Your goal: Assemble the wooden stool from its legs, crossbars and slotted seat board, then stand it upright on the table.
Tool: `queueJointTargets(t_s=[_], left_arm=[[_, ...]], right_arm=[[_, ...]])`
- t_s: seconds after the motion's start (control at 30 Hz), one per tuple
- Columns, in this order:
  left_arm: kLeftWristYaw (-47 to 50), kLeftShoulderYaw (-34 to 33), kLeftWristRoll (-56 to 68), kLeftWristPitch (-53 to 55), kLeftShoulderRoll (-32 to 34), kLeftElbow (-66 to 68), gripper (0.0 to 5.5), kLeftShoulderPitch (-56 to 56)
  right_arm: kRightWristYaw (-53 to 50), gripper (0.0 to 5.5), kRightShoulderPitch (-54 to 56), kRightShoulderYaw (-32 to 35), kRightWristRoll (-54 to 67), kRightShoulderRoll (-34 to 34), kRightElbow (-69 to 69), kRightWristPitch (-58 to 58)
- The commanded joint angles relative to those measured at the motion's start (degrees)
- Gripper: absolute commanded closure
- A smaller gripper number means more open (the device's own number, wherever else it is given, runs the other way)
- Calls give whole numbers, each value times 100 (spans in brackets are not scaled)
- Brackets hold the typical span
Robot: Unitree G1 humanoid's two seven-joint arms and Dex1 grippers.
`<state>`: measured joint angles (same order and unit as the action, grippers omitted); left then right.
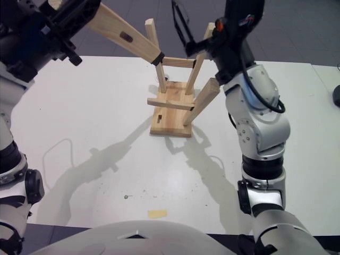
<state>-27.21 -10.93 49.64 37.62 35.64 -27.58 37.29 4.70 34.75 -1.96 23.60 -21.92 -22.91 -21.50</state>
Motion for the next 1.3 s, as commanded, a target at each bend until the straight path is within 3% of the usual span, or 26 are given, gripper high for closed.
queueJointTargets(t_s=[0.03, 0.37, 0.73, 0.9, 1.07, 1.3], left_arm=[[-41, 110, -13, -49, -62, -151, 448, 246], [-52, 245, 55, -29, -273, -209, 448, 371], [-80, 143, -278, -88, -150, 34, 448, 424], [245, 91, -500, -160, -350, 277, 448, 592], [601, 30, -580, -146, -547, 483, 448, 770], [389, 263, -237, 51, -673, 65, 448, 603]], right_arm=[[81, 10, 191, -133, -490, 215, 261, 296], [833, 10, -406, -1394, -1409, 655, 842, 438], [871, 10, -323, -630, -1447, 749, 721, 518], [1206, 10, -321, -213, -460, 1101, 177, 382], [1684, 10, -626, -392, 433, 1044, -524, -321], [1363, 10, -666, -880, -321, 1265, 40, -247]])
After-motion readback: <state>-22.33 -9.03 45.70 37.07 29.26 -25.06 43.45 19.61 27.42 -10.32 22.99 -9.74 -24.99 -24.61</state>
